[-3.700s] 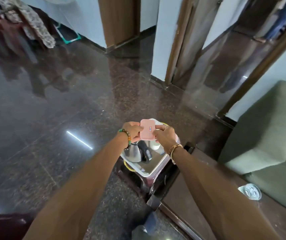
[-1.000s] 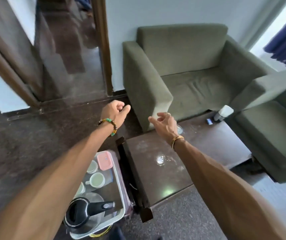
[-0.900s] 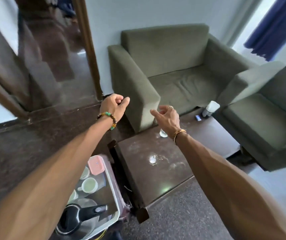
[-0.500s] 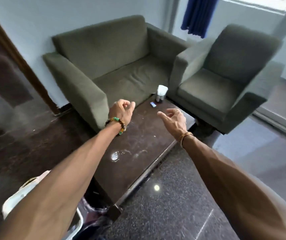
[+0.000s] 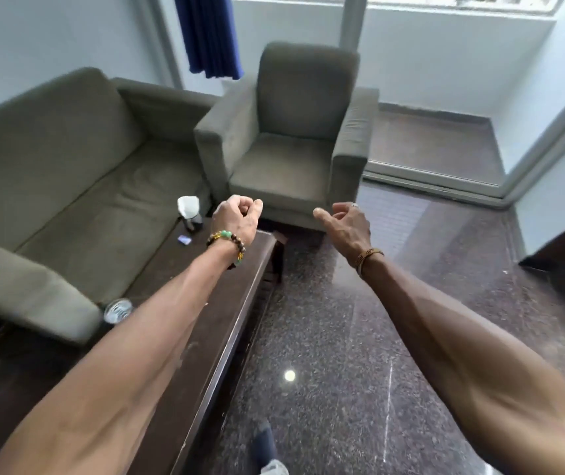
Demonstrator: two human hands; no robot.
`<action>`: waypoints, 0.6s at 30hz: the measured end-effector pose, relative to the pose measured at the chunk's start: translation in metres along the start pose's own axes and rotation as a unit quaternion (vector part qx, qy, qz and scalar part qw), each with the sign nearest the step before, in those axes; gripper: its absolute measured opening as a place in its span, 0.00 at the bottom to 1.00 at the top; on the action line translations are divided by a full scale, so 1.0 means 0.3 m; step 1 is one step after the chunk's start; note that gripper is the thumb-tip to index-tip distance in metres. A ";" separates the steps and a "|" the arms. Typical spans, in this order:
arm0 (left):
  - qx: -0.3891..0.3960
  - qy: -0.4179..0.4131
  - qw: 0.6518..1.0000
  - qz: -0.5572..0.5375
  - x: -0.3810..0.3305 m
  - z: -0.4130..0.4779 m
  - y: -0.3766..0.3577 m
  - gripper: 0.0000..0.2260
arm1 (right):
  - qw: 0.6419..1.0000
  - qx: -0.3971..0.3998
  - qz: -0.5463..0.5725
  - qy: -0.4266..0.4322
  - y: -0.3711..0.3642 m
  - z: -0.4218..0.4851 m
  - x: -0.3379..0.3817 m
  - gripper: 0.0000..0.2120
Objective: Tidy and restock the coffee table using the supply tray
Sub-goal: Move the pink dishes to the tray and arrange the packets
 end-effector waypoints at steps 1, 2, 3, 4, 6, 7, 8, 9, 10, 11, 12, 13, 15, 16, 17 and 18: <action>0.009 0.002 1.000 0.001 0.002 0.016 -0.046 0.09 | 1.000 -0.003 0.001 -0.012 0.007 0.020 -0.037 0.27; 0.018 0.001 1.000 0.000 0.002 0.038 -0.101 0.10 | 1.000 -0.006 -0.001 -0.025 0.017 0.046 -0.073 0.27; 0.029 0.001 1.000 0.000 0.004 0.059 -0.150 0.10 | 0.999 -0.011 -0.005 -0.037 0.027 0.071 -0.104 0.27; 0.044 0.001 0.999 0.002 0.001 0.082 -0.204 0.11 | 0.998 -0.020 -0.011 -0.055 0.039 0.099 -0.137 0.27; 0.069 0.002 0.998 0.000 -0.018 0.122 -0.289 0.11 | 0.996 -0.031 -0.020 -0.078 0.066 0.144 -0.184 0.29; 0.078 0.003 0.997 -0.005 -0.040 0.151 -0.327 0.11 | 0.996 -0.036 -0.026 -0.084 0.084 0.177 -0.191 0.29; 0.086 0.003 0.996 -0.009 -0.061 0.179 -0.359 0.11 | 0.995 -0.042 -0.029 -0.090 0.103 0.211 -0.194 0.29; 0.095 0.002 0.995 -0.009 -0.084 0.209 -0.390 0.11 | 0.994 -0.050 -0.029 -0.098 0.125 0.249 -0.194 0.29; 0.106 0.001 0.994 -0.007 -0.110 0.234 -0.422 0.11 | 0.993 -0.058 -0.028 -0.101 0.149 0.282 -0.192 0.30; 0.118 -0.002 0.993 -0.005 -0.134 0.252 -0.452 0.11 | 0.992 -0.065 -0.026 -0.103 0.173 0.310 -0.192 0.30; 0.127 -0.007 0.992 -0.006 -0.165 0.278 -0.486 0.11 | 0.991 -0.076 -0.022 -0.105 0.197 0.347 -0.189 0.30; 0.134 -0.012 0.991 -0.009 -0.192 0.305 -0.518 0.11 | 0.990 -0.087 -0.018 -0.108 0.220 0.380 -0.186 0.30; 0.148 -0.016 0.989 -0.012 -0.233 0.355 -0.590 0.11 | 0.988 -0.104 -0.013 -0.114 0.261 0.446 -0.191 0.29; 0.155 -0.017 0.988 -0.012 -0.243 0.373 -0.620 0.12 | 0.987 -0.107 -0.011 -0.116 0.271 0.471 -0.198 0.29; 0.162 -0.016 0.987 -0.011 -0.251 0.394 -0.657 0.12 | 0.987 -0.109 -0.010 -0.119 0.280 0.503 -0.209 0.29; 0.167 -0.015 0.986 -0.009 -0.253 0.410 -0.691 0.12 | 0.986 -0.109 -0.010 -0.124 0.283 0.531 -0.224 0.29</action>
Point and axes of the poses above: each hand's wrist, its own z-axis towards the middle knuckle, its own y-axis out of the back of the hand, x = y × z, the point moved 4 cm from there along z, towards the middle knuckle, and after that the axes turned 14 degrees about -z, right-handed, at the moved point
